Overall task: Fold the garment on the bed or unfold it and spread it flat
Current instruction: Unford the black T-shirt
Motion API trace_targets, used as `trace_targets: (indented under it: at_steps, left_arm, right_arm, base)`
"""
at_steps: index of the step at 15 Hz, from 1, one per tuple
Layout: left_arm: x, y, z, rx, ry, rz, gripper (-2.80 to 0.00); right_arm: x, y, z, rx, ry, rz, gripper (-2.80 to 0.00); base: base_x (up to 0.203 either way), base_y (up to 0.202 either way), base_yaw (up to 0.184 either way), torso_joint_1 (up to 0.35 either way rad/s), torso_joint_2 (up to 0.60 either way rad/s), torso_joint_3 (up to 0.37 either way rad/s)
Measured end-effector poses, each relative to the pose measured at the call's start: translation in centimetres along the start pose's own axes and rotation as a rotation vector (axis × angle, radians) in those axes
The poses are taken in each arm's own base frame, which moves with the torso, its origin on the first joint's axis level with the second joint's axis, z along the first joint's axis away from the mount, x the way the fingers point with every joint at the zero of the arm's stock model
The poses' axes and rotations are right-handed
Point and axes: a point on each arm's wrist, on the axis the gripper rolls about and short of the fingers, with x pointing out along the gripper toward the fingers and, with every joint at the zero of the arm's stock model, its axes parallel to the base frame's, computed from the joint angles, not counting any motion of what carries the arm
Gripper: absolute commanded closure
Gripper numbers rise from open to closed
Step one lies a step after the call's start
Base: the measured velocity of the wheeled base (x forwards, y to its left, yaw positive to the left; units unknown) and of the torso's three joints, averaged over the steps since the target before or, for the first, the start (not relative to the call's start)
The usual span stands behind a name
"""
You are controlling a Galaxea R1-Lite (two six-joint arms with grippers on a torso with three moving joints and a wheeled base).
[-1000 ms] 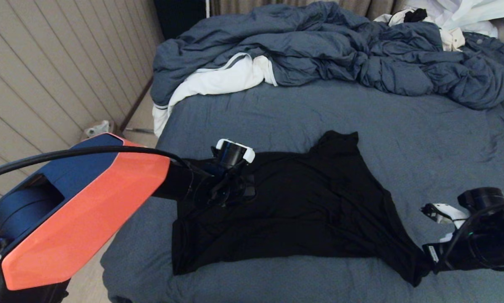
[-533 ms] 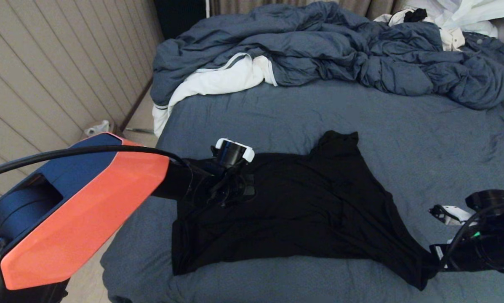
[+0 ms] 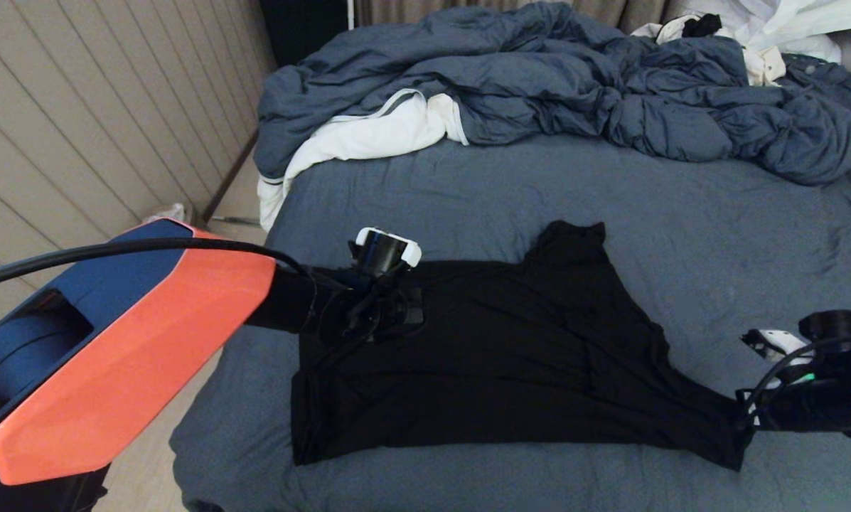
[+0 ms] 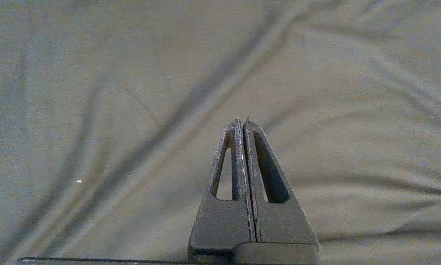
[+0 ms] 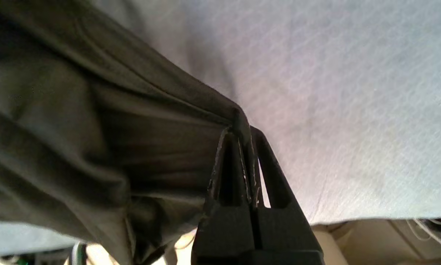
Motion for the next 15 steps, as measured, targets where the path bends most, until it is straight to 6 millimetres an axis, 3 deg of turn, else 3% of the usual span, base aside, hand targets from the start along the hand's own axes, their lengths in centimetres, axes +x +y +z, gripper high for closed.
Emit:
trace_targets:
  at_steps: [2, 3, 7, 10, 13, 15]
  left_arm:
    - [0.0, 0.0, 0.0, 0.0, 0.0, -0.001, 0.0]
    - [0.0, 0.1, 0.0, -0.001, 0.001, 0.0, 0.0]
    - [0.0, 0.1, 0.1, -0.001, 0.0, -0.002, 0.0]
    - [-0.1, 0.1, 0.0, -0.001, 0.001, -0.002, 0.0]
    - [-0.4, 0.0, 0.4, -0.003, -0.007, -0.006, 0.0]
    - [-0.6, 0.0, 0.5, -0.004, -0.012, -0.008, 0.0]
  right_arm:
    - [0.4, 0.0, -0.3, -0.009, -0.011, -0.004, 0.0]
    - [0.5, 0.0, -0.5, -0.018, -0.014, -0.005, -2.8]
    - [0.6, 0.2, -1.2, -0.062, -0.051, -0.008, -2.8]
    - [-0.4, -0.1, -0.8, -0.055, -0.1, 0.001, -2.8]
    - [-1.9, 0.2, 1.4, -0.015, -0.208, 0.051, -2.8]
    - [-2.4, 2.5, 3.4, -0.013, -0.264, 0.102, -2.8]
  base:
    - [0.0, 0.0, 0.0, 0.0, 0.0, 0.0]
    - [0.0, 0.0, 0.0, 0.0, 0.0, 0.0]
    - [0.0, 0.0, 0.0, 0.0, 0.0, 0.0]
    - [0.0, 0.0, 0.0, 0.0, 0.0, 0.0]
    - [0.0, 0.0, 0.0, 0.0, 0.0, 0.0]
    - [0.0, 0.0, 0.0, 0.0, 0.0, 0.0]
